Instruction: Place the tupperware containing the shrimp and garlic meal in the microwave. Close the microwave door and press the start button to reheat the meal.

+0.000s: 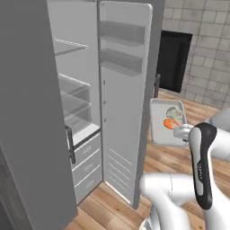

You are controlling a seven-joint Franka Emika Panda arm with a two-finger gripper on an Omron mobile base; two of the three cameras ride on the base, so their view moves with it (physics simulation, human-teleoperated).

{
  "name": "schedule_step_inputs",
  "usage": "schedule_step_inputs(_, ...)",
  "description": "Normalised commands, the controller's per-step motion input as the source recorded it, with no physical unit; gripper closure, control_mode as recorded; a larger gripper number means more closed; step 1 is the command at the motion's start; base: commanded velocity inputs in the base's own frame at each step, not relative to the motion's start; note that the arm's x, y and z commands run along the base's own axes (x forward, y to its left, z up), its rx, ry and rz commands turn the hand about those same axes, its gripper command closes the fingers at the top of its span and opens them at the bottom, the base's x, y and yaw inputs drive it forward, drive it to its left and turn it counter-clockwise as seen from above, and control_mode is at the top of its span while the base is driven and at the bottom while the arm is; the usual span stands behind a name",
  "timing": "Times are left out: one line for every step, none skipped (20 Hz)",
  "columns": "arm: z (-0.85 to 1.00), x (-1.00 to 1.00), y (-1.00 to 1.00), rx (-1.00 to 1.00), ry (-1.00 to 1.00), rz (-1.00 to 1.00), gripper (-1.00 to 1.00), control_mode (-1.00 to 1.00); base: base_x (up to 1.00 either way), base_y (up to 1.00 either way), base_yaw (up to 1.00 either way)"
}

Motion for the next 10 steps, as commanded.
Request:
schedule_step_inputs(0.00,0.00,0.00,0.00,0.00,0.00,1.00,1.00,0.00,-0.47,-0.58)
schedule_step_inputs(0.00,0.00,0.00,0.00,0.00,0.00,1.00,1.00,0.00,-0.48,-0.55)
schedule_step_inputs(0.00,0.00,0.00,0.00,0.00,0.00,1.00,1.00,0.00,-0.49,-0.53)
schedule_step_inputs(0.00,0.00,0.00,0.00,0.00,0.00,1.00,1.00,0.00,-0.49,-0.51)
schedule_step_inputs(0.00,0.00,0.00,0.00,0.00,0.00,1.00,1.00,0.00,-0.51,-0.49)
schedule_step_inputs(0.00,0.00,0.00,0.00,0.00,0.00,1.00,1.00,0.00,-0.51,-0.47)
schedule_step_inputs(0.00,0.00,0.00,0.00,0.00,0.00,1.00,1.00,0.00,-0.54,-0.45)
schedule_step_inputs(0.00,0.00,0.00,0.00,0.00,0.00,1.00,1.00,0.00,-0.52,-0.43)
schedule_step_inputs(0.00,0.00,0.00,0.00,0.00,0.00,1.00,1.00,0.04,-0.47,-0.41)
schedule_step_inputs(0.00,0.00,0.00,0.00,0.00,0.00,1.00,1.00,0.13,-0.44,-0.38)
